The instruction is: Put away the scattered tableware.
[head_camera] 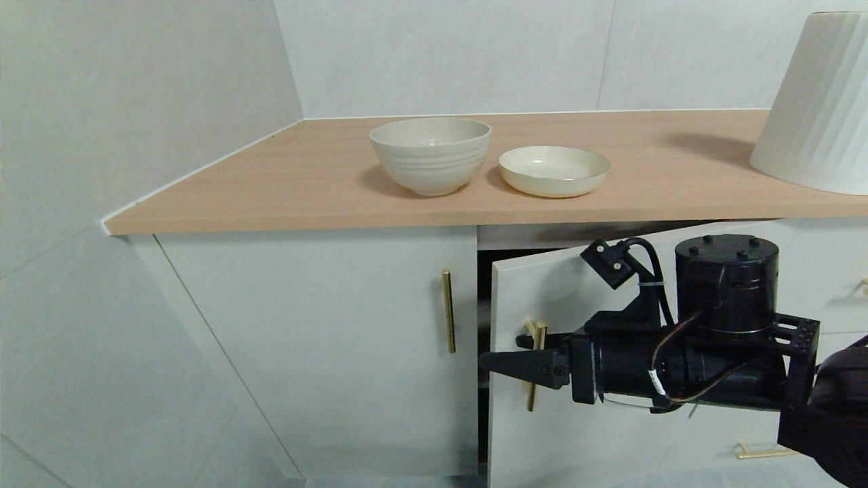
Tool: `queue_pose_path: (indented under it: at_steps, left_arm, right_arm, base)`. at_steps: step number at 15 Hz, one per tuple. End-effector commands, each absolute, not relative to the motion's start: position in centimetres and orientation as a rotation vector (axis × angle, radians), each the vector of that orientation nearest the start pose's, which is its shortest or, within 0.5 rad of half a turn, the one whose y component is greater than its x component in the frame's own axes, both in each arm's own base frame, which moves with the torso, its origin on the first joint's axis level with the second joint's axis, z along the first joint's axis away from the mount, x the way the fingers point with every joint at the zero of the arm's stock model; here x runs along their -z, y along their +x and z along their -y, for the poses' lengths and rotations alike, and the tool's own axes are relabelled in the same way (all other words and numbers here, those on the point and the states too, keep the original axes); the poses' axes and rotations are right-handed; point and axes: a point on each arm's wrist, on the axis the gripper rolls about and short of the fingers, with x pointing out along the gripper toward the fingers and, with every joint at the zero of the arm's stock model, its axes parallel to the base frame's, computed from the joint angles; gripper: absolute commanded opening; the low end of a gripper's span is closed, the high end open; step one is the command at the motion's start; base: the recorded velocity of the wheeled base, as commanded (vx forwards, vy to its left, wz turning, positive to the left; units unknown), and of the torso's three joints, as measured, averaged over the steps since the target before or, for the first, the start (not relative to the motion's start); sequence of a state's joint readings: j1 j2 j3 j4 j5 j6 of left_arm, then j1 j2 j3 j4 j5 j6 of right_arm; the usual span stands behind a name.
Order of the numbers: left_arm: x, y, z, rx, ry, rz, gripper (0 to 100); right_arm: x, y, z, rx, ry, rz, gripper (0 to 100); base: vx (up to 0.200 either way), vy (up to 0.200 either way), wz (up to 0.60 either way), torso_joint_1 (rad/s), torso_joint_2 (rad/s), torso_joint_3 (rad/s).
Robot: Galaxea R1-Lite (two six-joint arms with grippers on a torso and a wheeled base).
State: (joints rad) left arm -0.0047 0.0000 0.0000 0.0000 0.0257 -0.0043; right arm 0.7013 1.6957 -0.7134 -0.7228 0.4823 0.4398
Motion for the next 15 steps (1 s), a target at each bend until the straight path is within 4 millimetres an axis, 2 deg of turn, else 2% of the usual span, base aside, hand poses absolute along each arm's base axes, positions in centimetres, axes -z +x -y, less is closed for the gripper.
queue_pose_path:
  at_steps: [1, 4, 7, 8, 9, 10, 11, 12, 14, 15]
  left_arm:
    - [-7.6, -2.3, -0.1, -0.021, -0.006, 0.002, 100]
    - [-7.9, -2.3, -0.1, -0.021, -0.005, 0.023, 100]
    - [-10.4, -3.1, 0.1, 0.057, -0.002, 0.120, 100]
    - [-12.6, -3.4, 0.4, 0.223, 0.000, 0.061, 100]
    - [-14.6, -3.5, 0.6, 0.310, -0.007, -0.007, 100]
    - [-15.5, -3.2, 0.7, 0.350, -0.014, -0.051, 100]
    - [-17.4, -2.1, 0.9, 0.424, -0.030, -0.121, 100]
    - [-19.2, 0.0, 1.0, 0.490, -0.051, -0.195, 100]
    - [-21.1, 3.4, 1.3, 0.572, -0.078, -0.286, 100]
    - [-21.2, 5.3, 1.6, 0.658, -0.099, -0.341, 100]
  right_arm:
    - [-17.4, 21.3, -19.4, -1.106, 0.357, -0.507, 100]
    - [-17.2, 21.2, -19.3, -1.105, 0.353, -0.513, 100]
    - [-17.4, 21.0, -19.1, -1.108, 0.353, -0.501, 100]
    - [-17.5, 20.8, -19.0, -1.109, 0.355, -0.499, 100]
    - [-17.5, 20.7, -18.8, -1.107, 0.355, -0.499, 100]
    - [-17.6, 20.6, -18.7, -1.107, 0.355, -0.495, 100]
    - [-17.6, 20.4, -18.6, -1.106, 0.356, -0.496, 100]
    - [-17.5, 20.1, -18.3, -1.106, 0.356, -0.499, 100]
    - [-17.5, 19.9, -18.1, -1.105, 0.357, -0.501, 100]
    - [-17.5, 19.8, -18.1, -1.105, 0.357, -0.500, 100]
  base:
    - [0.000, 0.000, 0.00, 0.000, 0.00, 0.000]
    - [0.000, 0.000, 0.00, 0.000, 0.00, 0.000]
    - [0.000, 0.000, 0.00, 0.000, 0.00, 0.000]
    - [0.000, 0.000, 0.00, 0.000, 0.00, 0.000]
    - [0.000, 0.000, 0.00, 0.000, 0.00, 0.000]
    - [0.000, 0.000, 0.00, 0.000, 0.00, 0.000]
    - [0.000, 0.000, 0.00, 0.000, 0.00, 0.000]
    - [0.000, 0.000, 0.00, 0.000, 0.00, 0.000]
    - [0.000, 0.000, 0.00, 0.000, 0.00, 0.000]
    - [0.000, 0.000, 0.00, 0.000, 0.00, 0.000]
